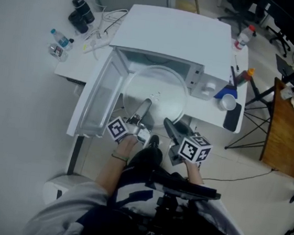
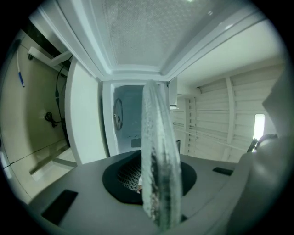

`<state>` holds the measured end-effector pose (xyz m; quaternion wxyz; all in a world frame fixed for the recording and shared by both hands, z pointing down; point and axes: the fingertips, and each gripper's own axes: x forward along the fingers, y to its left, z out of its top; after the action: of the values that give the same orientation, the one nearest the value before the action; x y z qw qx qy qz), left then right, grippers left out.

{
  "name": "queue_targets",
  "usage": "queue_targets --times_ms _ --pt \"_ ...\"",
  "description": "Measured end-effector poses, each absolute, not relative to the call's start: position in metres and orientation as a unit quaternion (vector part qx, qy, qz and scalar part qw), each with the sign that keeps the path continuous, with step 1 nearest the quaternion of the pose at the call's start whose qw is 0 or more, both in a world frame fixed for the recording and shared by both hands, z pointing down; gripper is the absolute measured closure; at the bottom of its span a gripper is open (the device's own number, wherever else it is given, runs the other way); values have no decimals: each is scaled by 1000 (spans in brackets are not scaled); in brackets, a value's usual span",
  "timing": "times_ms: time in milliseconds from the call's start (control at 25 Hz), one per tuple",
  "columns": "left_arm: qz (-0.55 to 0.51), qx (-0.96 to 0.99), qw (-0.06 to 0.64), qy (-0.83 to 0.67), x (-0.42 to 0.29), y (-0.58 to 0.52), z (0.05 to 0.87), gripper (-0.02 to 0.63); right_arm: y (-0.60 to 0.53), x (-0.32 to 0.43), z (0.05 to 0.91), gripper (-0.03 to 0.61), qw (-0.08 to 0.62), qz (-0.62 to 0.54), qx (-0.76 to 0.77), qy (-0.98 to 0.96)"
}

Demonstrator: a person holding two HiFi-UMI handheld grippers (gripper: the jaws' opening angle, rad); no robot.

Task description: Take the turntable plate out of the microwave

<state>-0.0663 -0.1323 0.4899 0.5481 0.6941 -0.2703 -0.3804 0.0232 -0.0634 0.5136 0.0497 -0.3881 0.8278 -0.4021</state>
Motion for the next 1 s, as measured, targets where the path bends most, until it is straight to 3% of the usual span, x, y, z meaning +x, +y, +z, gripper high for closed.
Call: queue_targets --times_ms 1000 --pt "-384 724 510 -260 -26 67 458 551 134 65 486 434 77 -360 -382 848"
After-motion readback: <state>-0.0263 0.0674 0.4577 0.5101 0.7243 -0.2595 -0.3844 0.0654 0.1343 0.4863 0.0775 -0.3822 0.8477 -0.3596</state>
